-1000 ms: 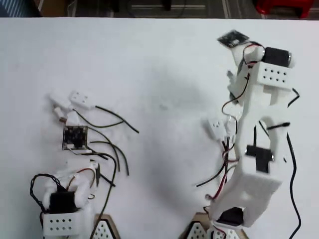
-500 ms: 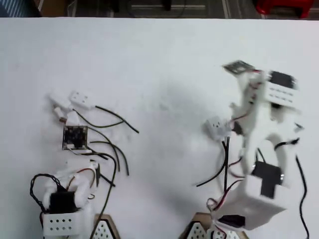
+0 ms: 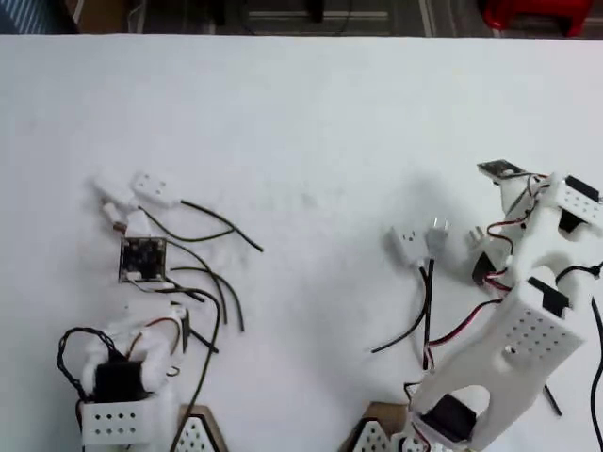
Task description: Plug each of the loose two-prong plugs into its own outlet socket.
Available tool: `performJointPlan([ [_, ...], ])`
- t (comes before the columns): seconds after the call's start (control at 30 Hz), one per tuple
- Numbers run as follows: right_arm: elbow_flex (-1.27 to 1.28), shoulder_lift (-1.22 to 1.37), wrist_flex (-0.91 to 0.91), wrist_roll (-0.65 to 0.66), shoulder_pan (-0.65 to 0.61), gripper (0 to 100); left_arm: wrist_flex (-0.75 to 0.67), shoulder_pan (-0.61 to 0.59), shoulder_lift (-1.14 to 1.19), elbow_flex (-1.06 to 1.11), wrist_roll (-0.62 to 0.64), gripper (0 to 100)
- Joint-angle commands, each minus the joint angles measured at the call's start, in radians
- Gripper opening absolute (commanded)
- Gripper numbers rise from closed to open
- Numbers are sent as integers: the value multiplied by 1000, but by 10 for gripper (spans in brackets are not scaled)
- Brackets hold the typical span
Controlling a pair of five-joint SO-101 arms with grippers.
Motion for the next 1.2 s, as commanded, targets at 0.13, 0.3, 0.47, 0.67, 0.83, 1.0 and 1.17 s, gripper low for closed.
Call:
performJointPlan([
  [0.13, -230, 68, 173, 68, 85, 145, 2, 7, -4, -3, 5, 68],
  [0.3, -298, 68, 246, 69, 87, 146, 2, 7, -4, -3, 5, 68],
  [0.47, -301, 68, 246, 83, 79, 204, 2, 7, -4, -3, 5, 68],
  [0.67, -304, 68, 246, 124, 81, 227, 2, 7, -4, -3, 5, 68],
  [0.83, -307, 65, 246, 129, 85, 227, 2, 7, -4, -3, 5, 68],
  [1.0, -299, -28, 254, 129, 85, 227, 2, 7, -4, -3, 5, 68],
  [1.17, -232, -142, 255, 127, 81, 226, 2, 7, -4, -3, 5, 68],
])
